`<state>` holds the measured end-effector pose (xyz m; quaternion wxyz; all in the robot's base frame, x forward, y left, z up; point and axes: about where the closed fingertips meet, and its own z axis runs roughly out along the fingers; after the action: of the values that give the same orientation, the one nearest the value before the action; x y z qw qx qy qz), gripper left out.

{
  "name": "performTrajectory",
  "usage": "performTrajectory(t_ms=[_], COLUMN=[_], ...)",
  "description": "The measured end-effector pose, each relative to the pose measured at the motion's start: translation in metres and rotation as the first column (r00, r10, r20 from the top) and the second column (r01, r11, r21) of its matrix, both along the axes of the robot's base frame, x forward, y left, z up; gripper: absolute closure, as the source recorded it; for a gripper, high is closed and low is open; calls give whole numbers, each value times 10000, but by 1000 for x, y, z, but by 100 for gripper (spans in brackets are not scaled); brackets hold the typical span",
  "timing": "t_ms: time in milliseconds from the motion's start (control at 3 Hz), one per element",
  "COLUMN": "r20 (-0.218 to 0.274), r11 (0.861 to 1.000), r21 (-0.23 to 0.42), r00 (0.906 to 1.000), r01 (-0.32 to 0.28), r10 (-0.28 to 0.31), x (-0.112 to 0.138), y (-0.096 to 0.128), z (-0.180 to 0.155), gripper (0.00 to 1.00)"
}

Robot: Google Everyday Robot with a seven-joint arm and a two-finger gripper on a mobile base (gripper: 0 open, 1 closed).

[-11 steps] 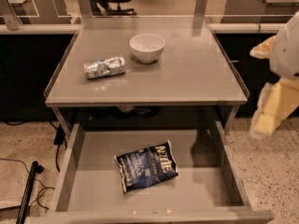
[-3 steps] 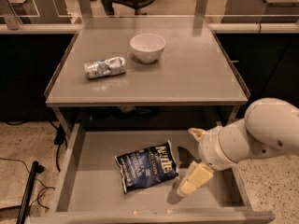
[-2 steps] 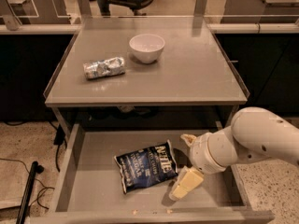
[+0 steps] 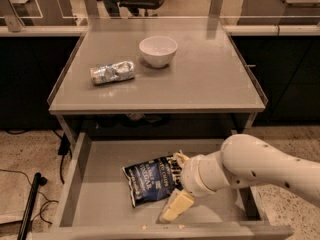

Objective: Pick blue chip bag from top drawer and place on counter

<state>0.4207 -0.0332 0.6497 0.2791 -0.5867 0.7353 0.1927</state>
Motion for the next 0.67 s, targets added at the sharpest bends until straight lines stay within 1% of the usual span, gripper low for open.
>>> performTrajectory(t_ms=[333, 667], r20=[464, 899], r11=[9997, 9988], r21=[141, 157], r00=[9987, 9948], r01=[187, 460], r10=[-193, -472], x=[13, 31], y=[5, 4], z=[-18, -30], gripper=[0, 0])
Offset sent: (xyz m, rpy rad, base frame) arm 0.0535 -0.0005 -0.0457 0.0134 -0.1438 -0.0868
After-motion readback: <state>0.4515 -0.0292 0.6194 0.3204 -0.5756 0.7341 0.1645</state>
